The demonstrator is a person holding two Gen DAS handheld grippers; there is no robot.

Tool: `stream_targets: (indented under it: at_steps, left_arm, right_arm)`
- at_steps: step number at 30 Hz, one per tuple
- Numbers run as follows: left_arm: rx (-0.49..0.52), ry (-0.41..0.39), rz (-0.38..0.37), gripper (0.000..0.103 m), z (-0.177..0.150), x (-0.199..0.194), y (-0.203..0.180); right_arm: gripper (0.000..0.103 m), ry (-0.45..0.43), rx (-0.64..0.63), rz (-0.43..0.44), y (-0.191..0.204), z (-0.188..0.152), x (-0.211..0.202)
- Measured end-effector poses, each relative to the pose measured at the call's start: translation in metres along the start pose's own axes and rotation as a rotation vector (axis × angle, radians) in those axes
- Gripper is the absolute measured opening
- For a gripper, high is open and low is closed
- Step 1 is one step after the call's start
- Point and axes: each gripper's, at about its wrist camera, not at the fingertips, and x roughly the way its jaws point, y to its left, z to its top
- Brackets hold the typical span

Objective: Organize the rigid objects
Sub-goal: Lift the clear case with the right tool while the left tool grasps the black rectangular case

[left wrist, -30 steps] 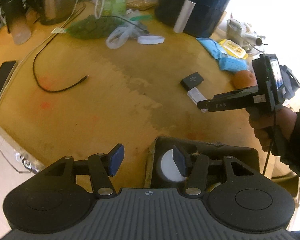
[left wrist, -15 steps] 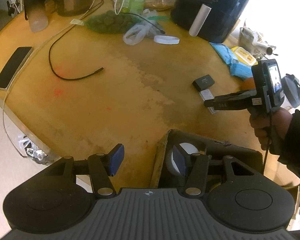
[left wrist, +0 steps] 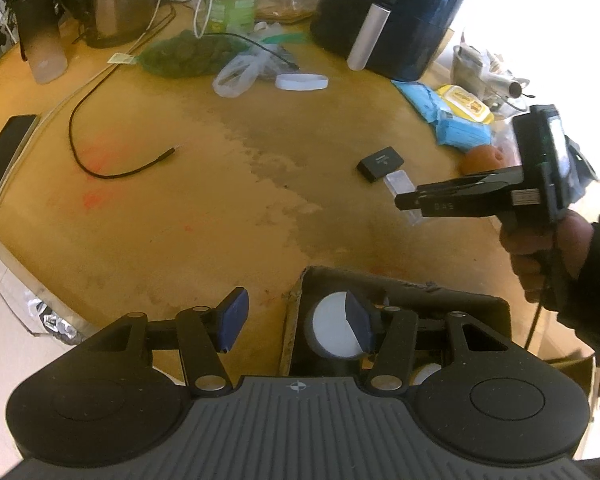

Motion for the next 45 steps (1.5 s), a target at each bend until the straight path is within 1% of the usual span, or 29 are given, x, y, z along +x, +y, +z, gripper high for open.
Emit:
stream_targets:
  at_steps: [8, 15, 23, 30, 35, 38, 40, 42, 45]
  left_arm:
    - [0.051, -0.011, -0.005, 0.053, 0.009, 0.002, -0.007]
    - [0.111, -0.028, -0.013, 0.053, 0.021, 0.006, -0.016]
    - [0.183, -0.041, -0.031, 0.053, 0.039, 0.018, -0.027]
    - [0.25, -0.043, -0.049, 0.053, 0.057, 0.032, -0.04]
    - [0.299, -0.042, -0.065, 0.053, 0.069, 0.043, -0.051]
    - [0.332, -0.035, -0.064, 0.053, 0.076, 0.051, -0.057]
    - [0.351, -0.029, -0.066, 0.055, 0.08, 0.057, -0.06]
    - [0.374, -0.022, -0.064, 0.069, 0.083, 0.063, -0.064]
    - [0.41, -0.022, -0.058, 0.07, 0.088, 0.075, -0.07]
  right_arm:
    - [0.035, -0.057, 0.055, 0.01, -0.004, -0.007, -0.032]
    - [0.035, -0.108, 0.144, -0.045, -0.01, -0.024, -0.061]
    - [0.035, -0.161, 0.259, -0.059, -0.016, -0.05, -0.094]
    - [0.035, -0.174, 0.365, -0.065, -0.023, -0.072, -0.111]
    - [0.035, -0.182, 0.398, -0.075, -0.026, -0.084, -0.123]
    - [0.035, -0.191, 0.439, -0.077, -0.031, -0.092, -0.13]
    - [0.035, -0.196, 0.458, -0.083, -0.033, -0.094, -0.133]
    - [0.035, -0.201, 0.47, -0.09, -0.034, -0.098, -0.136]
    - [0.035, -0.204, 0.492, -0.097, -0.034, -0.104, -0.14]
